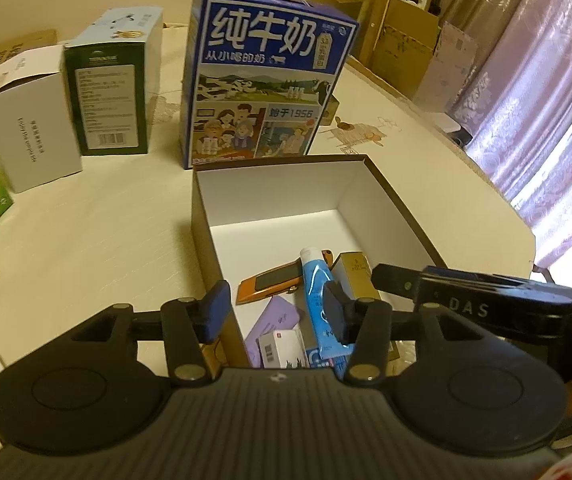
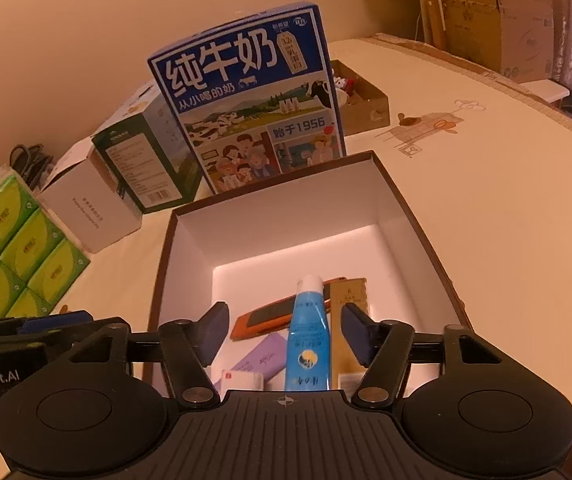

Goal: Organize rigid objects
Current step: 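Withdraw both open tools from the box toward the white Wi-Fi extender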

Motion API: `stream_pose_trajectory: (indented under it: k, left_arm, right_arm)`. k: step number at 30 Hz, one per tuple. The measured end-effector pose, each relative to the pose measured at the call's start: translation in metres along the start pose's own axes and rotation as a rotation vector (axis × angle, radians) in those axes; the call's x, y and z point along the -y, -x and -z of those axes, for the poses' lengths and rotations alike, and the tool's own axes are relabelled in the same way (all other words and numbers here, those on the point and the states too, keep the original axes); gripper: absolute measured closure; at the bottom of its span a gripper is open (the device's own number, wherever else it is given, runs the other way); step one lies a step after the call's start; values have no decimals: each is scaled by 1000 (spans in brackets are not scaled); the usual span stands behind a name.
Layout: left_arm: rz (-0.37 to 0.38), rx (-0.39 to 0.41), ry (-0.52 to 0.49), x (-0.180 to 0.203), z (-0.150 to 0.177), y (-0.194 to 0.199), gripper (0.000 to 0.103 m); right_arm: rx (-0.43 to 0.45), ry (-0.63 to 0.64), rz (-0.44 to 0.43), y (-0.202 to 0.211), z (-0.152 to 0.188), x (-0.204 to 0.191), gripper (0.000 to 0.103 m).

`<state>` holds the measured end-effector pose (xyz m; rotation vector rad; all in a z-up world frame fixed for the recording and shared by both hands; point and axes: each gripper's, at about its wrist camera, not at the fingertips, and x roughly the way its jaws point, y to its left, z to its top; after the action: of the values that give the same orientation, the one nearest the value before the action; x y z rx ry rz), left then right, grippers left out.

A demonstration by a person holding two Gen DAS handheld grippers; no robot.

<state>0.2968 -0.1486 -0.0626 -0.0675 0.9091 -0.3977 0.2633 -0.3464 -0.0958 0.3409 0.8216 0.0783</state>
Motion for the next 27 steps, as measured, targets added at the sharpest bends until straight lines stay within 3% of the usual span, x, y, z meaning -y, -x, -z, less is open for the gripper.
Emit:
stream_pose_trajectory:
  k: [13, 27]
  left_arm:
    - [-37, -5, 47, -10, 33, 52, 56]
    - [-101, 54, 114, -36, 73, 132, 56]
  right_arm:
    - [20, -1, -4, 52, 21, -20, 37]
    - [26, 63, -58, 94, 44, -55, 36]
